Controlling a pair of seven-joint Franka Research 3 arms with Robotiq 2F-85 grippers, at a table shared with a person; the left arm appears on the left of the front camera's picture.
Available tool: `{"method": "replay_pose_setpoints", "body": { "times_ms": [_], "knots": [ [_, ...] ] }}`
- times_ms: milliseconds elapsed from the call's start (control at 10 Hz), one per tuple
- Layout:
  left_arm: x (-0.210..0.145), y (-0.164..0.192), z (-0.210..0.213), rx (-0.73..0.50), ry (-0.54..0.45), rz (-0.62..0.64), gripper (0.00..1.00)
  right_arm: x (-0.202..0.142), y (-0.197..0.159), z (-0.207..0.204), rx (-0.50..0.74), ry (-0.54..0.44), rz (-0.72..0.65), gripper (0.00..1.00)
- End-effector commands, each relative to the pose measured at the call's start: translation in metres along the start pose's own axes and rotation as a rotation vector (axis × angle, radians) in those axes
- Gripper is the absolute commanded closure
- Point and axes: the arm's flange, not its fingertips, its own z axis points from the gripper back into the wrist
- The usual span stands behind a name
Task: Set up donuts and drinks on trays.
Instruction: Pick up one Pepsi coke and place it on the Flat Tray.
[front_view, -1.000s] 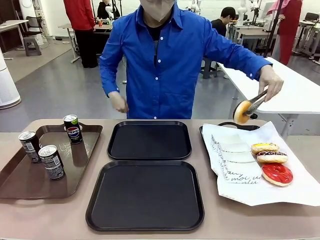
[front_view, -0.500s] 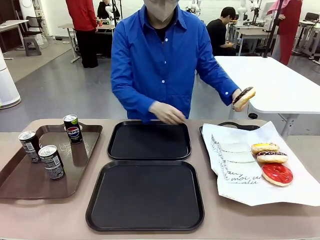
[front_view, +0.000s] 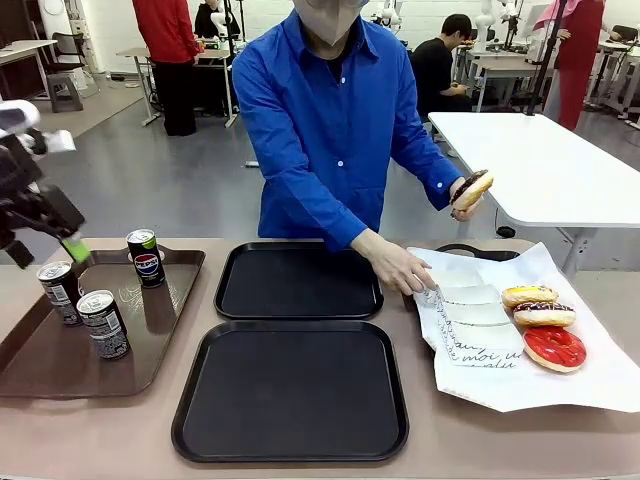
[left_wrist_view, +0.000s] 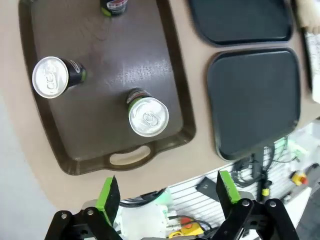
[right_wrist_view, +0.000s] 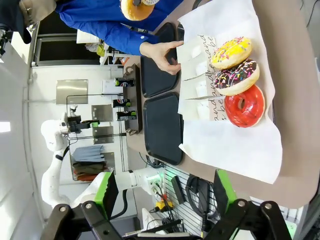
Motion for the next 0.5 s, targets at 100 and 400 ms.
{"method": "replay_pose_setpoints", "body": {
  "times_ms": [100, 400],
  "knots": [
    [0.012, -0.006, -0.052, 0.142, 0.018, 0.016, 0.00, -0.001, -0.001, 0.001, 0.005, 0.003, -0.001, 0.00],
    [0.001, -0.011, -0.086, 0.167, -0.097, 0.012, 0.00, -0.001, -0.001, 0.001, 0.005, 0.003, -0.001, 0.00]
  ]
}}
